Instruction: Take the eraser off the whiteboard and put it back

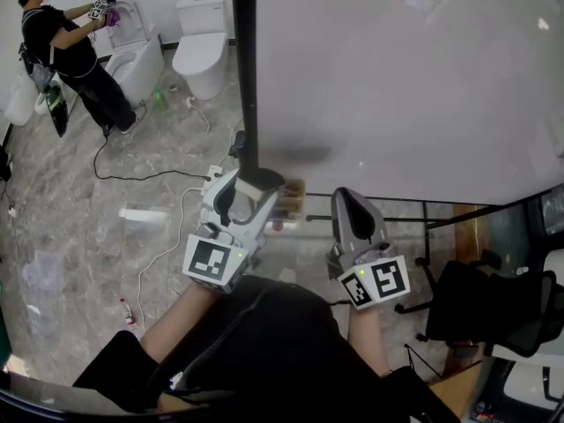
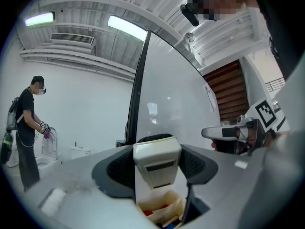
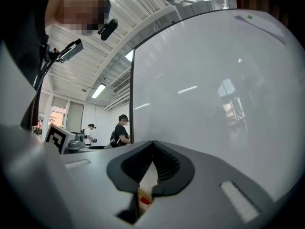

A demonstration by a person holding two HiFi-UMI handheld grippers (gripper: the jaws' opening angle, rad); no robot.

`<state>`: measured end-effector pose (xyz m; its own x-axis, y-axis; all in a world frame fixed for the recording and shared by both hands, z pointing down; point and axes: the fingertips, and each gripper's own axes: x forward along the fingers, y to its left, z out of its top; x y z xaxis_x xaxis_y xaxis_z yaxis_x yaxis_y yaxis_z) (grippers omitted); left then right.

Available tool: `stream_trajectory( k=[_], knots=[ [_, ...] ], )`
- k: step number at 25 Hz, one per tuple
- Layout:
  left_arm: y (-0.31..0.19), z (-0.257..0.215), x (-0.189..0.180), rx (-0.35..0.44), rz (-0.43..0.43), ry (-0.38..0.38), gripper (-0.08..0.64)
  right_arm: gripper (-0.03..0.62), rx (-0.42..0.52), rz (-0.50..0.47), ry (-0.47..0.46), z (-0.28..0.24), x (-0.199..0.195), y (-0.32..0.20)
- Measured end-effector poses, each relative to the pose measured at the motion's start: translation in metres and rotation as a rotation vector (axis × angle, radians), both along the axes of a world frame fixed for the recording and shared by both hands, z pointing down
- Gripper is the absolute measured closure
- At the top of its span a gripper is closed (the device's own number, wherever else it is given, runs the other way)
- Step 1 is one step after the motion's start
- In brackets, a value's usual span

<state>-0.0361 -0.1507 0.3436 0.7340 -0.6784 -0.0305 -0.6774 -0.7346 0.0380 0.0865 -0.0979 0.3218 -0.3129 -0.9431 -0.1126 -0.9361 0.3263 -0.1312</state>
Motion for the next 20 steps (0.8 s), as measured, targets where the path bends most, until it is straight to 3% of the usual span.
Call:
stream_trajectory(
  k=[20],
  knots=[
    [-0.008,0.0,-0.021,0.008,0.037,0.01,0.272,0.583,-0.01,0.023,0.005,0.001,-0.003,0.0]
  ],
)
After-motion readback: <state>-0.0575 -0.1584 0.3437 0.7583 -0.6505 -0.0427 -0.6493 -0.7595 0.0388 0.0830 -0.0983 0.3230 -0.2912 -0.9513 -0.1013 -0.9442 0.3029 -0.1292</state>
